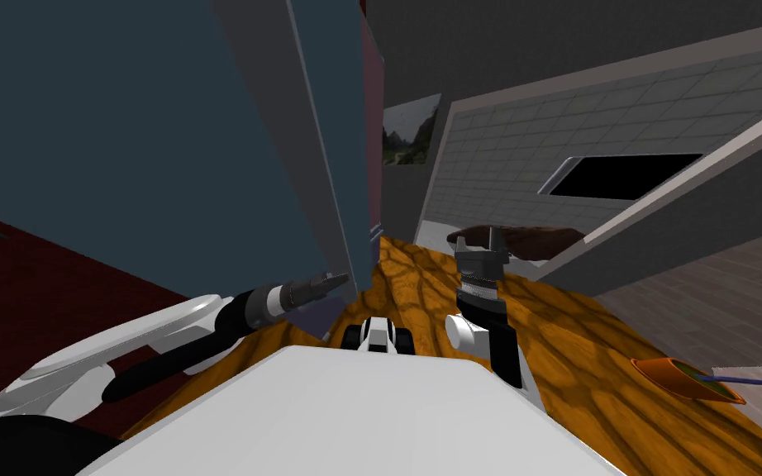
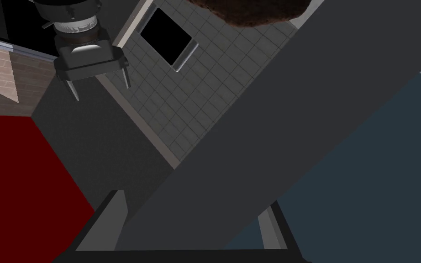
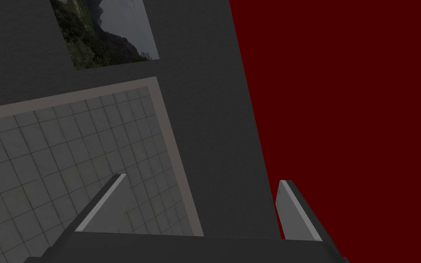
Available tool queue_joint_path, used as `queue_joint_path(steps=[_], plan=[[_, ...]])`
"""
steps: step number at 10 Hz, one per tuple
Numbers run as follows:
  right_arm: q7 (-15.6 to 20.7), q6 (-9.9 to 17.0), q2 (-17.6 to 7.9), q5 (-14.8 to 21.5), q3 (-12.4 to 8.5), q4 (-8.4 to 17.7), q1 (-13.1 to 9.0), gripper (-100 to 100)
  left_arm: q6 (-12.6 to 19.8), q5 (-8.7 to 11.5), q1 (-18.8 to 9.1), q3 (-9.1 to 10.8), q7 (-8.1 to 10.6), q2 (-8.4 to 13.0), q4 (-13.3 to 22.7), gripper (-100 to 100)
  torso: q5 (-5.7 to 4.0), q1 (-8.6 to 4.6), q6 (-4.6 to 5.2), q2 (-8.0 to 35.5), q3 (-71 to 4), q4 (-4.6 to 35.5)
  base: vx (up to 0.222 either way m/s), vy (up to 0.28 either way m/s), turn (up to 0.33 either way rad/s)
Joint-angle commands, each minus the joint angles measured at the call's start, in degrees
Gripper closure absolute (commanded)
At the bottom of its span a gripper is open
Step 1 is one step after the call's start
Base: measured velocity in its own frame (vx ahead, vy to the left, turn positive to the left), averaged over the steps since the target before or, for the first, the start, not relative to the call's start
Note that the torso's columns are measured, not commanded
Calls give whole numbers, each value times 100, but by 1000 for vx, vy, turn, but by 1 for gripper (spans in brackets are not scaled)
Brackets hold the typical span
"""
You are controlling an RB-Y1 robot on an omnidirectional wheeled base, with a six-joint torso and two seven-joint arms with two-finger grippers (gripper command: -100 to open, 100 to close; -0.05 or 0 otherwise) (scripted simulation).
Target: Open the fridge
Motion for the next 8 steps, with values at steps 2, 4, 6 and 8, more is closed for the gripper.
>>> queue_joint_path(steps=[2,4,6,8], plan=[[0,0,0,0,0,0,0,0,-483,28,-39,-14,24,127,20,100,5,8,5,7,7,-1,-135,86,-132],[0,0,0,0,0,0,0,0,-772,42,-34,-11,37,216,31,100,8,13,-1,28,21,5,-153,85,-126],[0,0,0,0,0,0,0,0,-1062,55,-29,-8,49,305,43,100,-1,5,-7,34,9,13,-151,81,-120],[0,0,0,0,-1,0,2,0,-902,184,-71,303,262,524,-96,-100,-7,-29,3,-10,-4,-8,-15,7,136]])
